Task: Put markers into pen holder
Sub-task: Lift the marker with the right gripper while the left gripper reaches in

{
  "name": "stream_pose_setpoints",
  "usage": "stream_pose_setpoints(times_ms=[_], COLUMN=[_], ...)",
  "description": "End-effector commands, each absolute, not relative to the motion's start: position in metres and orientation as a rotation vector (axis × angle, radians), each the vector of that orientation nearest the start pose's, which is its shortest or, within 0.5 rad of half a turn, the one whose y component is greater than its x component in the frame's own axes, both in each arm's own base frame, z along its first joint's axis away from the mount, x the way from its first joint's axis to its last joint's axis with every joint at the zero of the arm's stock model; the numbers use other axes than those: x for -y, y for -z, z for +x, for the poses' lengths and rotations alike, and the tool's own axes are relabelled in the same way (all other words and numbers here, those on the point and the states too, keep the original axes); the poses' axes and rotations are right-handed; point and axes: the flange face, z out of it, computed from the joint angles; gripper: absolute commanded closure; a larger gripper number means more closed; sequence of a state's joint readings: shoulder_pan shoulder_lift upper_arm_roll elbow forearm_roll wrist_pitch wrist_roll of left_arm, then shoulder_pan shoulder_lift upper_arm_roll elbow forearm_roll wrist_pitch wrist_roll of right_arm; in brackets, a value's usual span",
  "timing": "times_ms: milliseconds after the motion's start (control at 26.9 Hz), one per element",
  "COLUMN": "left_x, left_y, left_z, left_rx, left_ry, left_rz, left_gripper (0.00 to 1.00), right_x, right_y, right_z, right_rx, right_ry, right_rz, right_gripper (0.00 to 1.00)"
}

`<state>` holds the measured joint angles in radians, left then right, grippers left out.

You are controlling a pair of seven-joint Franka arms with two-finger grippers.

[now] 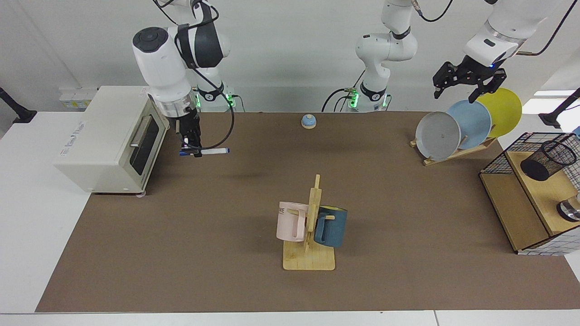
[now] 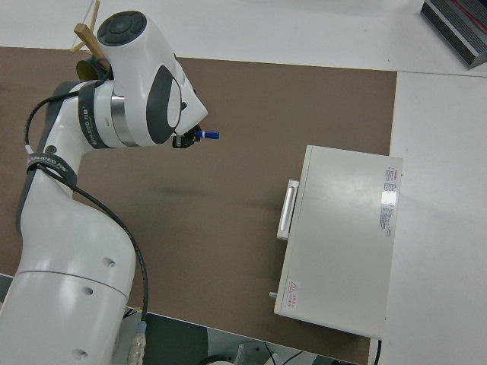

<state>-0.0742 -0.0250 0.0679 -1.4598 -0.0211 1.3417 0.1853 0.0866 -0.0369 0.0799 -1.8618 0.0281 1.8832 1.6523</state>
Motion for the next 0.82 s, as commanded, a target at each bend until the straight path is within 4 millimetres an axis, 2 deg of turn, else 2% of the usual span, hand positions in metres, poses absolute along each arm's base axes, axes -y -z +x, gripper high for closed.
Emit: stream_pose_setpoints(times_ms=[0,112,260,335,484,558,670,707,781], left_x=[0.014,0.025,0.053,0.067,0.079,0.081,0.086,0.093,0.119], left_y=[-0.670,-0.668,-0.668,-0.667,-0.663,-0.659,-0.658,-0.659,-0.658], left_z=[0.515,0.515,0.512,0.510,0.510,0.512,0.513,0.514,0.508], left_rx=[-0.342,-0.425,-0.745,-0.896,-1.177,-1.399,-1.827,-1.960,-2.105], left_ry=[-0.131,-0.135,-0.127,-0.122,-0.022,0.039,0.147,0.172,0.177], left_rz=[-3.149,-3.165,-3.154,-3.123,-3.078,-2.984,-2.706,-2.598,-2.473], left_gripper=[0.00,0.01,0.01,0.02,0.03,0.03,0.02,0.01,0.01], right_x=[-0.130,-0.142,-0.185,-0.198,-0.226,-0.239,-0.265,-0.272,-0.276], right_y=[-0.557,-0.565,-0.569,-0.570,-0.573,-0.573,-0.569,-0.569,-0.569], right_z=[0.537,0.534,0.522,0.519,0.510,0.506,0.498,0.496,0.495], right_rx=[-2.043,-2.067,-2.065,-2.091,-2.096,-2.094,-2.076,-2.068,-2.076], right_ry=[-0.062,-0.102,-0.125,-0.124,-0.118,-0.122,-0.126,-0.124,-0.124], right_rz=[-2.264,-2.213,-2.186,-2.148,-2.113,-2.107,-2.118,-2.115,-2.098], right_gripper=[1.00,1.00,1.00,1.00,1.00,1.00,1.00,1.00,1.00])
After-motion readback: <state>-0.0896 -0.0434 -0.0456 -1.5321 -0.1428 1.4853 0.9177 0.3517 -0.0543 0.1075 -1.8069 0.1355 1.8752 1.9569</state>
